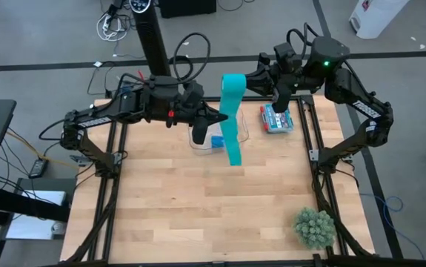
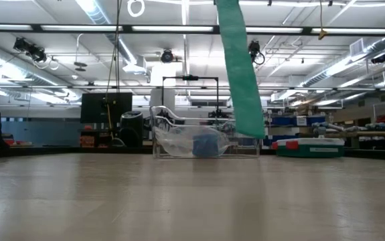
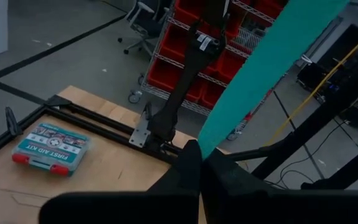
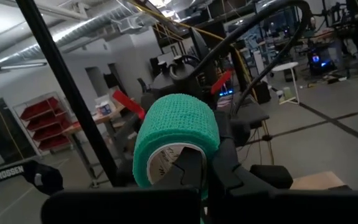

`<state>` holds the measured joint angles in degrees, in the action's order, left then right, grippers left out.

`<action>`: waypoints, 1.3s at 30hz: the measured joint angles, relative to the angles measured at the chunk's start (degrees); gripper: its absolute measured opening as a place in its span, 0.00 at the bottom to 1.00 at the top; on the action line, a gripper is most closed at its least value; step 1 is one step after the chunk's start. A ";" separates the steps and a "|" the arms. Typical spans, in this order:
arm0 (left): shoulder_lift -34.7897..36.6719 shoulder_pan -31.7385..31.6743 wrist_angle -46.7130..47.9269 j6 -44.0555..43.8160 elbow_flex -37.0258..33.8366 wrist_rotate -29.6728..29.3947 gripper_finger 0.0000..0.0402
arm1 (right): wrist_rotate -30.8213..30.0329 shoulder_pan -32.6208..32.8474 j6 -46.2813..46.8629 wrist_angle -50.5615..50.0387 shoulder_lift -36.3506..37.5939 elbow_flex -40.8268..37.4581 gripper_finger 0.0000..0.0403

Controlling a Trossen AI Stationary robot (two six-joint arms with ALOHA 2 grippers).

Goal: Roll bandage
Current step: Roll the sky blue bandage

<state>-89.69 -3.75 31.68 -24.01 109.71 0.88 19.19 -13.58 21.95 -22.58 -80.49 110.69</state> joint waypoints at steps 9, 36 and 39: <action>-0.01 0.00 0.04 1.35 0.00 0.26 0.09 | 1.77 0.12 0.59 0.71 -0.02 0.00 0.00; 3.72 -0.11 -0.28 -0.19 0.02 1.23 0.51 | 9.24 1.23 8.01 -10.02 0.09 0.00 0.00; 3.85 -0.11 -1.14 1.51 0.01 -0.86 0.50 | 9.57 1.61 8.36 -12.01 0.09 0.00 0.00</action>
<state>-85.84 -3.86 30.54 -22.50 109.72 0.02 28.77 -11.97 30.32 -34.59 -80.40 110.69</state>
